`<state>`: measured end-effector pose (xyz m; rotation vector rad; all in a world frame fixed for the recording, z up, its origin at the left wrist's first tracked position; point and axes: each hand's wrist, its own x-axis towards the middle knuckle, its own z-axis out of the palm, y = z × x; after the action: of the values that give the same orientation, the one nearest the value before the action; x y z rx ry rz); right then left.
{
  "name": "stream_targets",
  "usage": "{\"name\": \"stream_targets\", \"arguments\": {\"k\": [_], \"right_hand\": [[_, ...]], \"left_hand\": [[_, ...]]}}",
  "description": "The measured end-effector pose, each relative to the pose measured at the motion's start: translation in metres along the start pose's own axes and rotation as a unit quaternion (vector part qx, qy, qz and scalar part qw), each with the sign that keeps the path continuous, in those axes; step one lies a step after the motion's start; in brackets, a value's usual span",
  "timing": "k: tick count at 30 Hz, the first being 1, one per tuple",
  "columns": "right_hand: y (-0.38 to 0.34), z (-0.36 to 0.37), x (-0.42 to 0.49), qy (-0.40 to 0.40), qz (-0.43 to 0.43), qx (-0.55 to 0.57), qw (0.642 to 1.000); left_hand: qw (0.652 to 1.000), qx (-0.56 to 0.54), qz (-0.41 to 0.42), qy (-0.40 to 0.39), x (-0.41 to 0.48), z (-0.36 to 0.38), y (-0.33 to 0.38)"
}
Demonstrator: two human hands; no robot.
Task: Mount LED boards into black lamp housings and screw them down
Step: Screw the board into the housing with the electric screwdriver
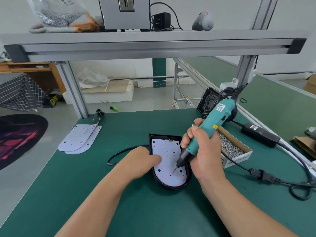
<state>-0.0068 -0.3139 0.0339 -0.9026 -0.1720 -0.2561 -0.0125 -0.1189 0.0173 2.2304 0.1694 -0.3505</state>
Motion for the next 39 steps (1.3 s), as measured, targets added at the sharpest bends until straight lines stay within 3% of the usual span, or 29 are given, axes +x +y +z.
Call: {"name": "stream_targets", "arguments": {"k": [16,26,34,39], "right_hand": [[0.011,-0.002,-0.004,-0.041,-0.033,-0.081,0.995],[0.006,0.006,-0.014,-0.154,-0.059,-0.143,0.976],[0.001,0.002,-0.012,-0.219,-0.019,-0.148,0.964],[-0.011,0.005,-0.007,-0.188,-0.015,-0.065,0.980]], "left_hand": [[1.000,-0.008,0.011,-0.005,0.002,0.002,-0.001],[1.000,-0.008,0.001,0.002,0.001,0.002,0.002],[1.000,0.003,0.001,0.003,0.001,0.002,0.003],[1.000,0.006,-0.009,0.009,0.000,0.002,0.004]]}}
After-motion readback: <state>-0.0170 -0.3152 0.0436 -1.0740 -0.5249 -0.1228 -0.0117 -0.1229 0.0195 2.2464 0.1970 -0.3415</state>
